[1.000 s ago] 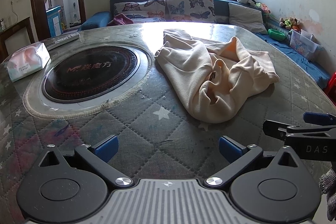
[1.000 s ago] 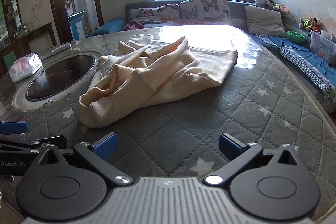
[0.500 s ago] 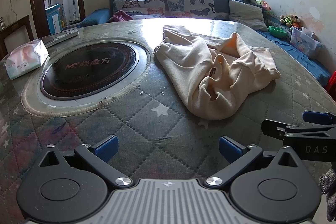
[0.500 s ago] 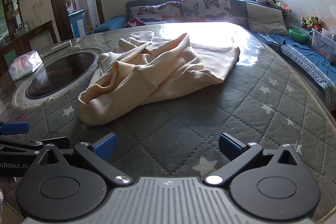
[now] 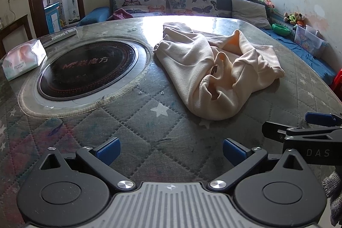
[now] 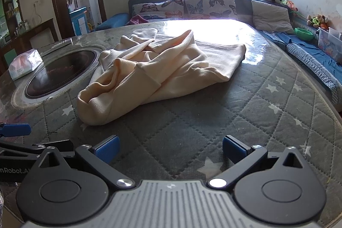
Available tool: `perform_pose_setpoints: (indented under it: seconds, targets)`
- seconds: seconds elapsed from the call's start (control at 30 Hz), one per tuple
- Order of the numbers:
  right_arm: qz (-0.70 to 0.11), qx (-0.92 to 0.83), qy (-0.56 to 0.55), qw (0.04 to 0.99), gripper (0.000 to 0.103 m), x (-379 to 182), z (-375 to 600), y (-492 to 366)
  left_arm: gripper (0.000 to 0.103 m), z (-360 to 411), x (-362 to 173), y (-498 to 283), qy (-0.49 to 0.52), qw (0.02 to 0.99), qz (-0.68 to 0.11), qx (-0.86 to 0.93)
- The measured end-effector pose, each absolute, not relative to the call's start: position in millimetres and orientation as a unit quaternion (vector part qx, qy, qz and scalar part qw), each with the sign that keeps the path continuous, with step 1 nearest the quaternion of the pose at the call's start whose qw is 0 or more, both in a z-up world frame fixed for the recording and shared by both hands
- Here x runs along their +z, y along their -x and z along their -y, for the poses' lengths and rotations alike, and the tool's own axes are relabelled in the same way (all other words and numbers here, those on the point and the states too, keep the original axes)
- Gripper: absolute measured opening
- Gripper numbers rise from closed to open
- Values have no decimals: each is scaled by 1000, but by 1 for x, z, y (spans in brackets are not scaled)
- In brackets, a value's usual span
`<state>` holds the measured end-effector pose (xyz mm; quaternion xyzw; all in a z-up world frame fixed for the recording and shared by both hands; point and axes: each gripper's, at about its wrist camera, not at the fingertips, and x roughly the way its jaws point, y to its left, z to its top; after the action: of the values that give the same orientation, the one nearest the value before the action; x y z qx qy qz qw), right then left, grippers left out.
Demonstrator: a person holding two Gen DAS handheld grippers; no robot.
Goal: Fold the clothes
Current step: 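Move both tools toward the crumpled cream sweatshirt on the table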
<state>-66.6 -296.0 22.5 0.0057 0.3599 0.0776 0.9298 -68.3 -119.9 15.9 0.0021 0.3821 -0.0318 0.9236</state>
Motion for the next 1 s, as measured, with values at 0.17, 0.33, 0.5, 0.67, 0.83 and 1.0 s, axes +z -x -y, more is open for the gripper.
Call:
perform_pose_setpoints:
  seconds: [0.17,0.33,0.5,0.67,0.83,1.0]
  targets:
    - [-360,77,-5,930,103,22,296,66,103,120,15,68,-2,923,-383,-33]
    - [-360,75,-2,930,103,21,295,65,103,121,15,66,-3,922,-386,-34]
    - [-361,73,0,930,103,21,296,61,103,122,15,62,-3,921,-388,-35]
    - [-362,70,3,929,103,21,296,57,103,124,16,57,-5,919,-392,-36]
    - [-366,69,-1,928,103,22,298,51,103,126,18,51,-7,918,-394,-40]
    - [-369,69,-5,927,103,24,300,43,103,125,23,42,-11,919,-392,-42]
